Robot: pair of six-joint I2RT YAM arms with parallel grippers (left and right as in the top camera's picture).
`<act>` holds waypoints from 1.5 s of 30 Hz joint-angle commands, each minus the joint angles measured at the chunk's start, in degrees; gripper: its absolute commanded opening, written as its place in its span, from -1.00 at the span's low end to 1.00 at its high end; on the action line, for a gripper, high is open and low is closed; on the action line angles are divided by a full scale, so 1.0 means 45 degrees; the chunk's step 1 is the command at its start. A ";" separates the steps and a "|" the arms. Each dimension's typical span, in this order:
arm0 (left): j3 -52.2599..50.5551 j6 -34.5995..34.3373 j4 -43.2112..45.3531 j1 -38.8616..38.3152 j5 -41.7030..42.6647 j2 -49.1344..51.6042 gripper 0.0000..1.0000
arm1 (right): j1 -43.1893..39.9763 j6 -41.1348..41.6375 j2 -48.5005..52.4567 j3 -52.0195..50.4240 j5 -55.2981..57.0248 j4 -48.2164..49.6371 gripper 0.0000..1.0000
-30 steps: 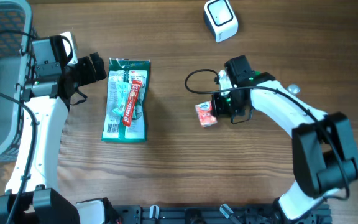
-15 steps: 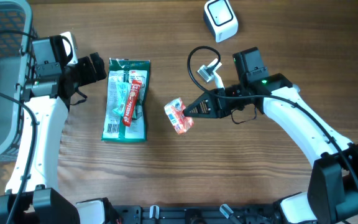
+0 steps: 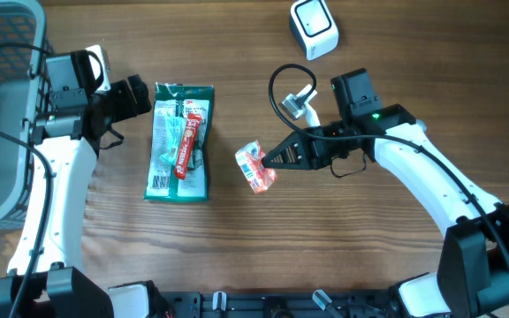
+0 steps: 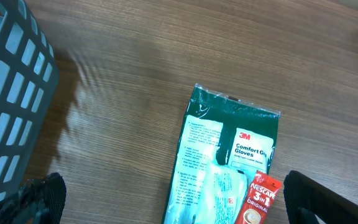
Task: Scan the item barcode
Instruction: 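Lift the Kleenex pack off the table with the right gripper, then raise the Kleenex pack up to the white scanner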
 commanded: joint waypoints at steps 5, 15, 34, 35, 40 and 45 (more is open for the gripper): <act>0.0185 0.0194 0.0005 0.0049 0.0107 -0.0185 1.00 | -0.0019 -0.0325 -0.0102 -0.0010 0.0180 -0.0024 -0.91; 0.0185 0.0194 0.0005 0.0049 0.0107 -0.0185 1.00 | -0.0019 -0.0301 -0.0102 -0.0015 0.4182 -0.0510 -0.92; 0.0185 0.0194 0.0005 0.0049 0.0102 -0.0185 1.00 | 0.1360 0.3245 -0.0102 -0.0039 1.5975 -0.1389 -0.91; 0.0185 0.0194 0.0005 0.0049 0.0102 -0.0185 1.00 | 0.1370 0.3395 -0.0102 -0.0039 1.6213 -0.1399 -0.91; 0.0185 0.0194 0.0005 0.0049 0.0102 -0.0185 1.00 | 0.1365 0.3458 -0.0102 -0.0015 1.7738 -0.0729 -0.91; 0.0185 0.0194 0.0005 0.0049 0.0102 -0.0185 1.00 | 0.1365 0.3371 -0.0112 0.3973 1.8899 -0.3351 -0.92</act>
